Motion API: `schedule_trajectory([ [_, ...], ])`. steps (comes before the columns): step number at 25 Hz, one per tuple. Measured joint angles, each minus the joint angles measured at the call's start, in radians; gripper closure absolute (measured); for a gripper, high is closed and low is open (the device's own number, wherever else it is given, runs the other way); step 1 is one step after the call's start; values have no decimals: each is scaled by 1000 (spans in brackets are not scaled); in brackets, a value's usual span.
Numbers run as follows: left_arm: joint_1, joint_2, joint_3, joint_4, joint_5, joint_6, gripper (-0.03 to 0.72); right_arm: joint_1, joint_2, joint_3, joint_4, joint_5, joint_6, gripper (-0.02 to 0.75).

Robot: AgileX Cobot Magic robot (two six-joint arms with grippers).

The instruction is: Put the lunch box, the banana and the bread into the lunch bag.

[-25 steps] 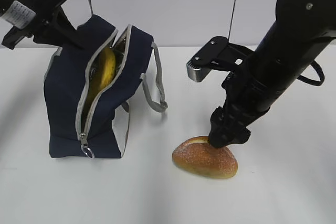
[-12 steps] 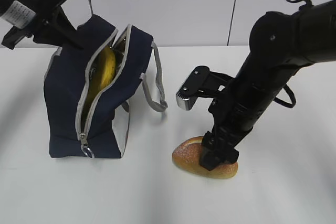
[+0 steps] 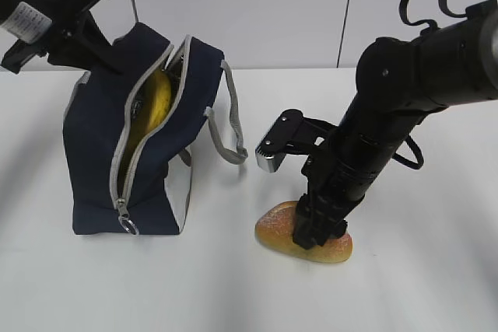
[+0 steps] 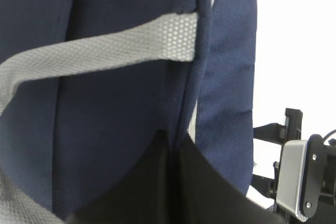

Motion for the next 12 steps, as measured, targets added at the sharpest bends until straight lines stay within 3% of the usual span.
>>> schedule_trajectory([
  [4, 0, 0, 0, 8, 0, 0, 691, 0, 0, -11, 0, 27, 0, 396],
  [12, 0, 0, 0, 8, 0, 0, 691, 0, 0, -200, -8, 342, 31, 415],
])
